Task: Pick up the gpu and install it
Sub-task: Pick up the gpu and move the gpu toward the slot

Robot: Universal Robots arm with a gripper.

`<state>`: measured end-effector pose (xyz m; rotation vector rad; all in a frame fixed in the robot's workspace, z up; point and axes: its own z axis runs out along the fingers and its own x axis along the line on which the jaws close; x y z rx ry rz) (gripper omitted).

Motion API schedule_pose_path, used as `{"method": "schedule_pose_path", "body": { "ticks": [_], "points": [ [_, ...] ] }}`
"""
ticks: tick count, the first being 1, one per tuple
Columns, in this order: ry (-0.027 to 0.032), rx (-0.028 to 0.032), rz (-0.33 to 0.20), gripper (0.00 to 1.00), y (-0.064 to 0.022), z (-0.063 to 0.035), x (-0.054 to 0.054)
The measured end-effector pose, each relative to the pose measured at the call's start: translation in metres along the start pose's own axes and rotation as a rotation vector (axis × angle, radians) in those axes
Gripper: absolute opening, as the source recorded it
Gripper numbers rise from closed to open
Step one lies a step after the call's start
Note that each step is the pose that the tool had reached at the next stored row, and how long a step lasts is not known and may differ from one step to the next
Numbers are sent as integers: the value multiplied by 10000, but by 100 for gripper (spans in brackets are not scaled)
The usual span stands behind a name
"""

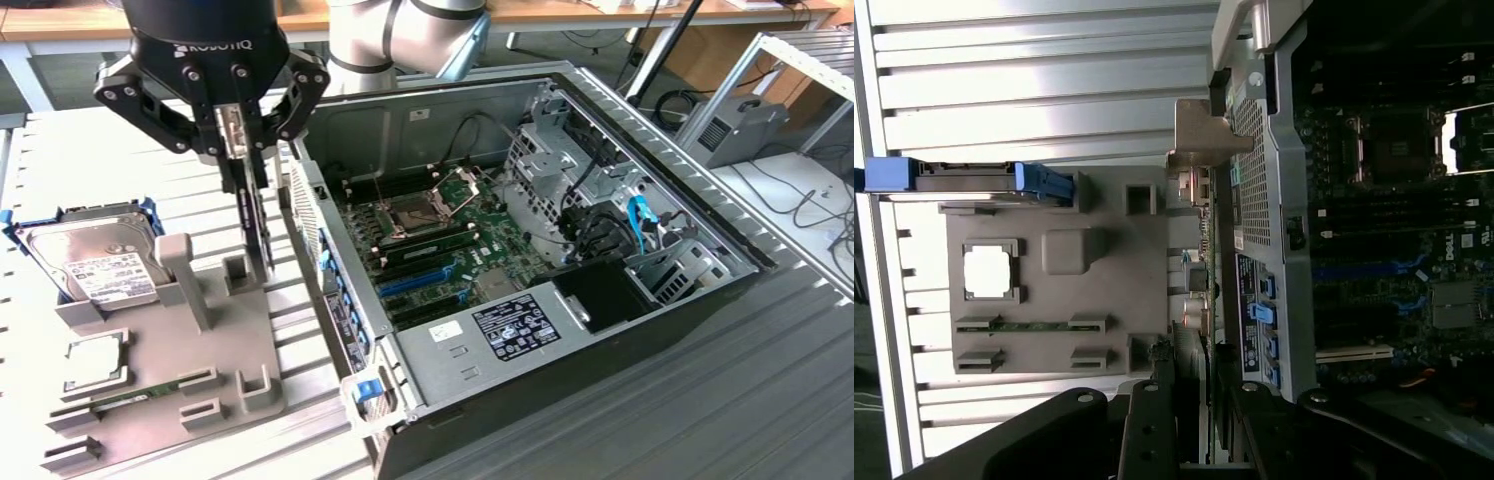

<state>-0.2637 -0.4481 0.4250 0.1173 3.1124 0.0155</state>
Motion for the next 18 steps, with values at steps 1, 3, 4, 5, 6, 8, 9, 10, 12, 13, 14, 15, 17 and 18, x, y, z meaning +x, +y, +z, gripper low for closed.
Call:
{"method": "schedule_pose_path", "body": {
  "ticks": [1,3,4,5,6,8,9,10,12,13,14,15,17,18],
  "points": [
    [0,0,0,26,0,0,-3],
    [-1,-1,0,26,1,1,-7],
    [0,-1,0,26,1,1,-9],
    [0,0,0,26,1,0,-12],
    [0,0,0,26,1,1,-14],
    [0,0,0,26,1,1,-19],
    [-1,-1,0,26,2,1,-21],
    [0,0,0,26,2,1,-24],
    [0,0,0,26,2,1,-27],
    [0,0,0,26,2,1,-29],
    [0,0,0,26,2,1,-31],
    [0,0,0,26,2,1,-33],
    [-1,1,0,26,3,1,-38],
    [-1,1,0,26,3,2,-40]
  ]
}}
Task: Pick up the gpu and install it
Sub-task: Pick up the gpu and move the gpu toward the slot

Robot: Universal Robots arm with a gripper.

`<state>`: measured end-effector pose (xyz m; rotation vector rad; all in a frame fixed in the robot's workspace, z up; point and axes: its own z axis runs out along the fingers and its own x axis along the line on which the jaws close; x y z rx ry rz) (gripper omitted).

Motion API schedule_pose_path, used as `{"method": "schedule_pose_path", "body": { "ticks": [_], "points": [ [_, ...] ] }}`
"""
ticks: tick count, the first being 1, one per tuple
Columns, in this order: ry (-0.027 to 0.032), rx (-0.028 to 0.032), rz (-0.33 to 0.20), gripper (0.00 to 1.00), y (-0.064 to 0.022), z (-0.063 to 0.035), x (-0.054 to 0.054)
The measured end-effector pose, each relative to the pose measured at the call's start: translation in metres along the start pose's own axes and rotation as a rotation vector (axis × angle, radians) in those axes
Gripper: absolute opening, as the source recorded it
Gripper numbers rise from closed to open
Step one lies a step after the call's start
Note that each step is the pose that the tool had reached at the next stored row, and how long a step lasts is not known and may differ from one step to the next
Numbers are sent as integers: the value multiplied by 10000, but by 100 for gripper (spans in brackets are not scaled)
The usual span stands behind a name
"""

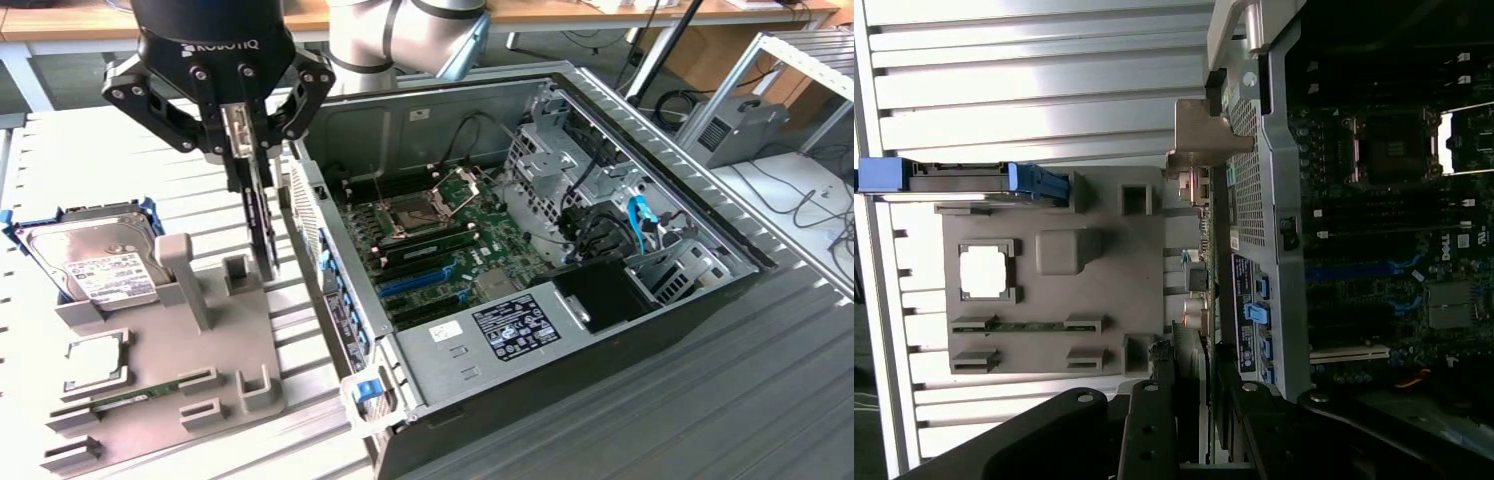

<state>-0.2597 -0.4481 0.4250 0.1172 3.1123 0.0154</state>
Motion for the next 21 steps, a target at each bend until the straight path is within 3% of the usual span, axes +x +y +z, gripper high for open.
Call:
{"method": "schedule_pose_path", "body": {
  "ticks": [21],
  "points": [
    [-1,20,0,26,5,1,-64]
  ]
}}
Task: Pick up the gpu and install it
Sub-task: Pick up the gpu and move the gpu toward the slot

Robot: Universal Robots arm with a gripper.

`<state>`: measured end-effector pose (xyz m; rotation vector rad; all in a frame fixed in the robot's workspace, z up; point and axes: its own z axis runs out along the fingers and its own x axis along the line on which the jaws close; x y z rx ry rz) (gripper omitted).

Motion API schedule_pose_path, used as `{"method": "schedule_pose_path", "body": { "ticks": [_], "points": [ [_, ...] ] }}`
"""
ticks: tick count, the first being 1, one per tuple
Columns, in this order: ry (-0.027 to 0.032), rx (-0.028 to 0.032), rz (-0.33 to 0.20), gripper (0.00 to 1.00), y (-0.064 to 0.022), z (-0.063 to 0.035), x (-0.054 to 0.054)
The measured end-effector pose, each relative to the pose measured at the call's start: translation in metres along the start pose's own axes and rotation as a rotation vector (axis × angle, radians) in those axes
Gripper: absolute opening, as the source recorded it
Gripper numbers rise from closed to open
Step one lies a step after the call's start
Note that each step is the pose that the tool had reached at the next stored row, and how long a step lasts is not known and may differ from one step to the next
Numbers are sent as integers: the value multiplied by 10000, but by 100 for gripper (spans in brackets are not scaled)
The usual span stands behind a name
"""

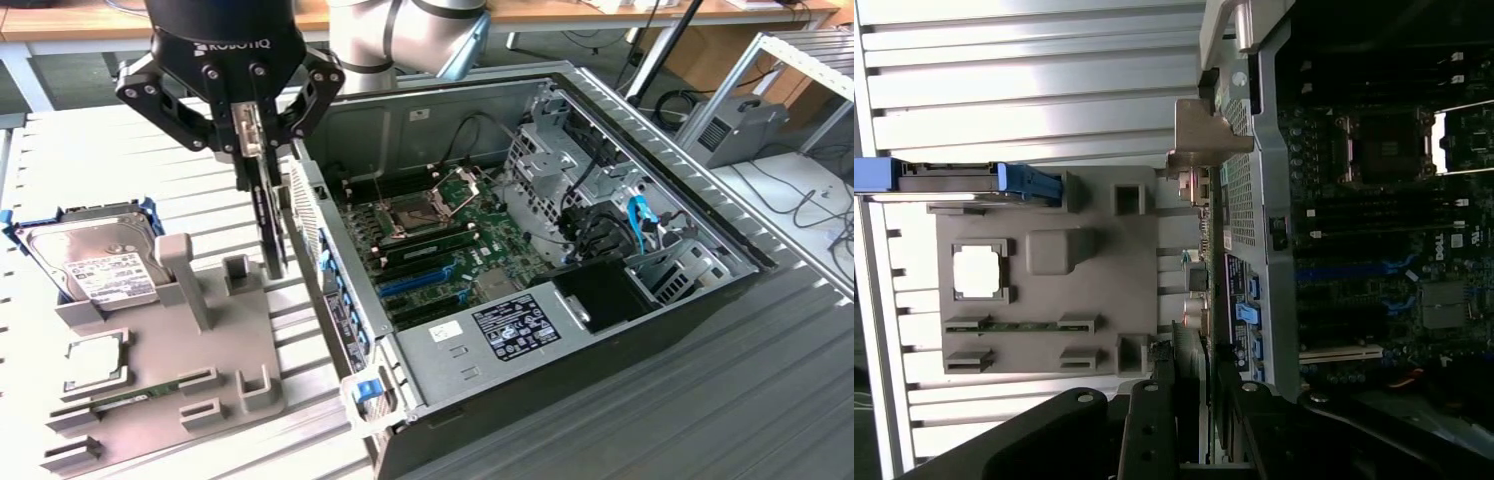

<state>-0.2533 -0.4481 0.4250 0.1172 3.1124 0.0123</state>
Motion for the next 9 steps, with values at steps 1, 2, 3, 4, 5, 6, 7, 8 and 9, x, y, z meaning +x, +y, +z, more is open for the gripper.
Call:
{"method": "schedule_pose_path", "body": {
  "ticks": [1,2,3,4,5,6,7,8,9],
  "points": [
    [-1,1,0,26,0,0,-4],
    [0,3,0,26,1,0,-7],
    [0,4,0,26,1,0,-11],
    [-1,4,0,26,1,1,-15],
    [-1,6,0,26,1,1,-18],
    [-1,8,0,26,2,1,-24],
    [-1,10,-1,26,2,1,-31],
    [-1,12,0,26,3,1,-37],
    [-1,14,0,26,3,1,-42]
  ]
}}
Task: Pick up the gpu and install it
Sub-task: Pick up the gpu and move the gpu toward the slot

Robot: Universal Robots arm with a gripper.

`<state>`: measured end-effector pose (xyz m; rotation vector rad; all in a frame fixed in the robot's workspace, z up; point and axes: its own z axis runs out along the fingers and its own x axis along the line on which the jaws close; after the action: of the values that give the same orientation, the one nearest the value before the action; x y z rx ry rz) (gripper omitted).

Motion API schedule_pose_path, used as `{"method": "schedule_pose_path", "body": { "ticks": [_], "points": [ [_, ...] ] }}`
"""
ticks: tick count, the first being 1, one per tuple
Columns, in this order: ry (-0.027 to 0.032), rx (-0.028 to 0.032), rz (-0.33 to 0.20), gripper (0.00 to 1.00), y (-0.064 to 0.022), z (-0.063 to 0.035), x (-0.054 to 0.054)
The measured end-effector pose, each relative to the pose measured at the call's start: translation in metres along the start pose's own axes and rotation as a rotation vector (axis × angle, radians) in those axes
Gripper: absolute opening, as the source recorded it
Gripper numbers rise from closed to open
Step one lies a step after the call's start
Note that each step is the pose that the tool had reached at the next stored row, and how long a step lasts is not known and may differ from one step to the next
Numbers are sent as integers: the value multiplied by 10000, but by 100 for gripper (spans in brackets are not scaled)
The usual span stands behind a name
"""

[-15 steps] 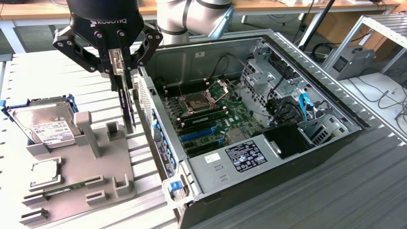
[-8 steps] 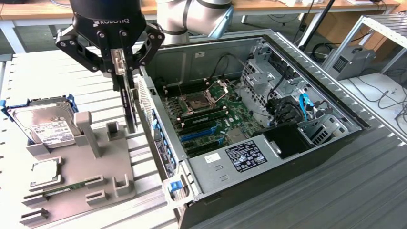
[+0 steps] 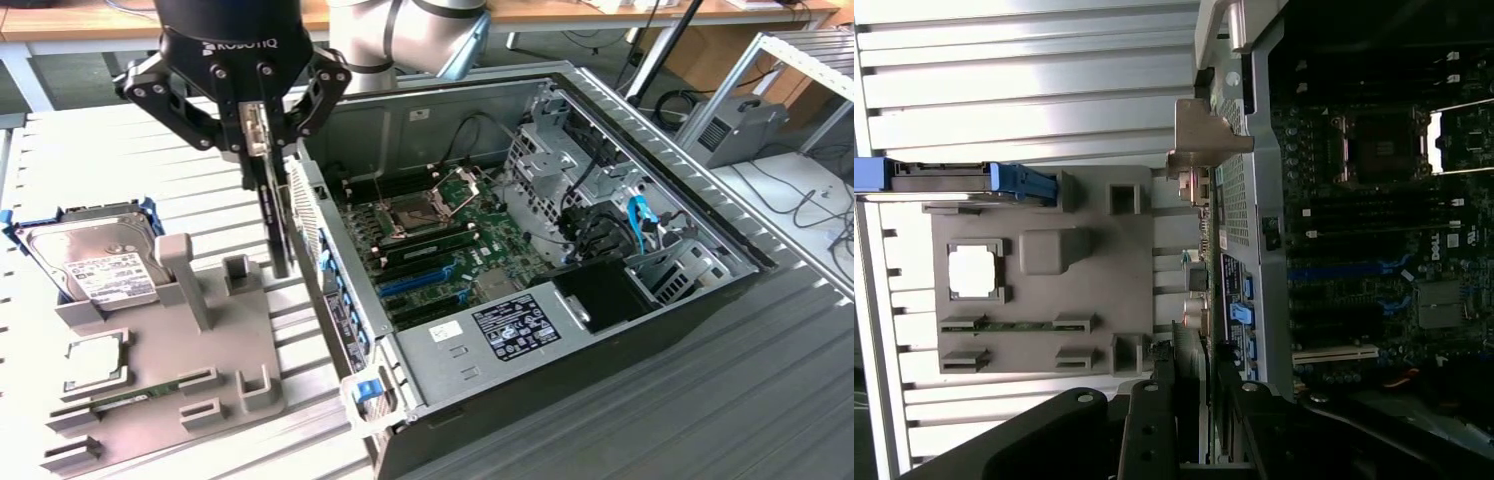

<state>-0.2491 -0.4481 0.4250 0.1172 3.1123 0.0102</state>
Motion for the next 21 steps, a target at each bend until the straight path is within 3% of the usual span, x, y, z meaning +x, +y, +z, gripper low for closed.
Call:
{"method": "schedule_pose_path", "body": {
  "ticks": [21],
  "points": [
    [-2,24,-1,26,5,2,-70]
  ]
}}
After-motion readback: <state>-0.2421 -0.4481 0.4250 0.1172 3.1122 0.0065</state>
